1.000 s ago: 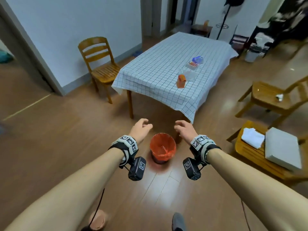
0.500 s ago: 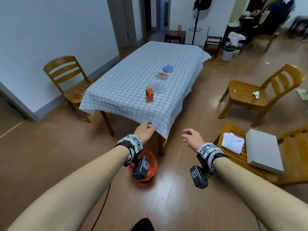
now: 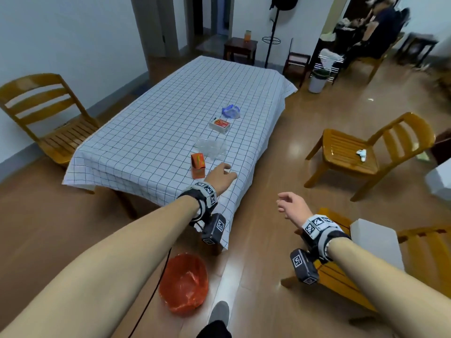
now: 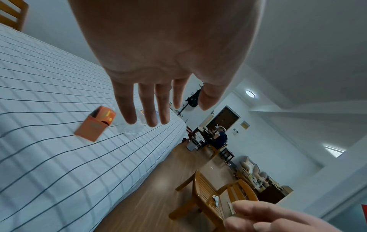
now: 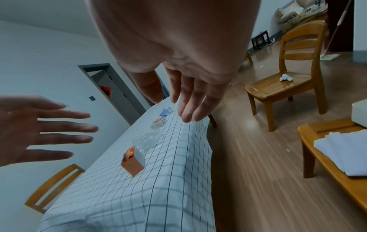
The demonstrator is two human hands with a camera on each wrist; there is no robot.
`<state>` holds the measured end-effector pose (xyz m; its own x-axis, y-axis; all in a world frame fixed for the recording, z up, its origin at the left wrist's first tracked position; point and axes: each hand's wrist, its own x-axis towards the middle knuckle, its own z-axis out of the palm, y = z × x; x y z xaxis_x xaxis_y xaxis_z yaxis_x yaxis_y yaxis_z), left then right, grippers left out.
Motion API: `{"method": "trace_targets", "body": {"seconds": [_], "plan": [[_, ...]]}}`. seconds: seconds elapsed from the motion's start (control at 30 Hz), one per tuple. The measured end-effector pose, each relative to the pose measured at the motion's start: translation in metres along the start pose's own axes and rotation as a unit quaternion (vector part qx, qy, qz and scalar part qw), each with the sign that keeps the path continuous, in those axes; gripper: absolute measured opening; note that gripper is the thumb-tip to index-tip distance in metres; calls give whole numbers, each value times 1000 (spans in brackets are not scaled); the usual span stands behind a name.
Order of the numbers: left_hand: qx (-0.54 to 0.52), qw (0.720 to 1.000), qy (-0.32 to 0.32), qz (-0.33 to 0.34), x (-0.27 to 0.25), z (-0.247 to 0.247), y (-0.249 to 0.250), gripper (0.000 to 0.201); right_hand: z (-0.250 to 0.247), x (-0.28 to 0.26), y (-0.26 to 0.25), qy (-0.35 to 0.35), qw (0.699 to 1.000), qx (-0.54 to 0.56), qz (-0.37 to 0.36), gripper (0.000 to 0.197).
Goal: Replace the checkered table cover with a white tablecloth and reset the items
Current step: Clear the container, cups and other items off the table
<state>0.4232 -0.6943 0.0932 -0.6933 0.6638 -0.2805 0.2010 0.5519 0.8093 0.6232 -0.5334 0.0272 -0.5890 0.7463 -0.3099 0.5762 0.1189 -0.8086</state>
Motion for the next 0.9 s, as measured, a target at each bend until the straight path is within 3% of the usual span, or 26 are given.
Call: {"method": "trace_targets", "body": {"seconds": [0.17,0.47,0.77,0.9], "plan": [[7,1000,-20,11,83,-6,21,46,-19,72,-38,37,999,0,3,28],[8,1000,-22,-6,199,13,32,46,-22,182,-48,6,1000,-14,5,30],[1,996,21,-85,315,16,23,46,-33,355,-45,-54,997,-47,0,23],[-9,984,63,-165,354,14,19,47,-26,444,-66,-102,993,-62,3,23]]}}
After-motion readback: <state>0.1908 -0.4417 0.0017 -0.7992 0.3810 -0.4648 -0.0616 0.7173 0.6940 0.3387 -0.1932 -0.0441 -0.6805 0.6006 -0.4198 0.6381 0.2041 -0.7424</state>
